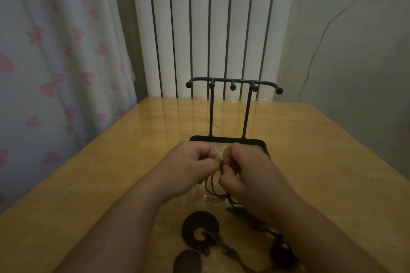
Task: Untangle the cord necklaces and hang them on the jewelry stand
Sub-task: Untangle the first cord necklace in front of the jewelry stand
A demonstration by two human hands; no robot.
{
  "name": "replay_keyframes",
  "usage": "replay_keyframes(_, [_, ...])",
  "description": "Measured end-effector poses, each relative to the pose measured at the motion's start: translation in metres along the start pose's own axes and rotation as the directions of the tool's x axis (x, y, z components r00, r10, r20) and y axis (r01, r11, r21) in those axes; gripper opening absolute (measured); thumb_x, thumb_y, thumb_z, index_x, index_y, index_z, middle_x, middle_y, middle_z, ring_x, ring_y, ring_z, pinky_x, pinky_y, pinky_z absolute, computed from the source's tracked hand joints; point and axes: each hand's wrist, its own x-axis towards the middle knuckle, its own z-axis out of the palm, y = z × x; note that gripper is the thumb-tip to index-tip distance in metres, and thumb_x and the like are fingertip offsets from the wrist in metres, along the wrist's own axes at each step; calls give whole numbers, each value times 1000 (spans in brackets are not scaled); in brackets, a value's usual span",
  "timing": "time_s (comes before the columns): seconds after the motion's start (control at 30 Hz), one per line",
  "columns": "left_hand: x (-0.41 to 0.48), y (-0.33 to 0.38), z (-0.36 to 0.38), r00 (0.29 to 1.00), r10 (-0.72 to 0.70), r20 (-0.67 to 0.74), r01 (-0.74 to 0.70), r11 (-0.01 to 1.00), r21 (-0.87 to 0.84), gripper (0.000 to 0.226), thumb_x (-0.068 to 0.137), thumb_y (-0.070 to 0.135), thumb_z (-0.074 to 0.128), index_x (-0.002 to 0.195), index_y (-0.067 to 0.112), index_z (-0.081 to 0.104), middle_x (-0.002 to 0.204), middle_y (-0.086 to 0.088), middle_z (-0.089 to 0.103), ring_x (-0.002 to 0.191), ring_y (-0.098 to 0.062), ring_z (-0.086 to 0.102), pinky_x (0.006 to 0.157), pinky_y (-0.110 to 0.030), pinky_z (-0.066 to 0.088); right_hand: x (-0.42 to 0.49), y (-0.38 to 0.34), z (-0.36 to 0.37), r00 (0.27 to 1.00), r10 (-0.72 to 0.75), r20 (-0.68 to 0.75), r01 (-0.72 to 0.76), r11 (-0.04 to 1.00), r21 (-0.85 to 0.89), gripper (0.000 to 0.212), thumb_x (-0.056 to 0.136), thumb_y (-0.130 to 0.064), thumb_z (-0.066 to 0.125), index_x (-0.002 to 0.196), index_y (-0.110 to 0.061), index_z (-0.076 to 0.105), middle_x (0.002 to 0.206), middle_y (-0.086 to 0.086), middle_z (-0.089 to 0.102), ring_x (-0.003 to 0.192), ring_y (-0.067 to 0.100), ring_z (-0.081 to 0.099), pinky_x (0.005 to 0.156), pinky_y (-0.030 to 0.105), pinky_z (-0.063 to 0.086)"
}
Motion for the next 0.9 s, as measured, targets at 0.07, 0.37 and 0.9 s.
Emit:
replay_keyframes(0.07, [1, -2, 2, 1000, -9, 5, 9, 999, -36, 26, 89, 10, 58, 72, 28, 68, 64, 5, 59, 61, -12, 51, 62, -30, 46, -1, 1, 1, 1000, 3, -8, -2, 999, 50, 5, 83, -37, 48, 80, -35, 45, 82, -13, 50, 77, 6, 48, 67, 25, 49])
replay_keyframes(0.37, [2, -4, 4, 993, -14, -121, 5, 997, -79, 23, 89, 14, 58, 74, 27, 70, 66, 6, 59, 62, -8, 51, 61, -26, 43, -1, 2, 3, 994, -1, -106, 23, 976, 215, 7, 80, -37, 47, 81, -32, 51, 76, -10, 53, 69, 8, 50, 60, 25, 46])
replay_keyframes(0.9, [-2, 5, 2, 998, 7, -62, -16, 989, -146, 21, 93, 18, 60, 76, 21, 70, 66, 5, 60, 62, -9, 53, 61, -26, 44, -1, 9, 1, 994, 19, -111, 13, 961, 277, 4, 84, -36, 50, 82, -34, 54, 75, -12, 58, 65, 4, 52, 54, 16, 44])
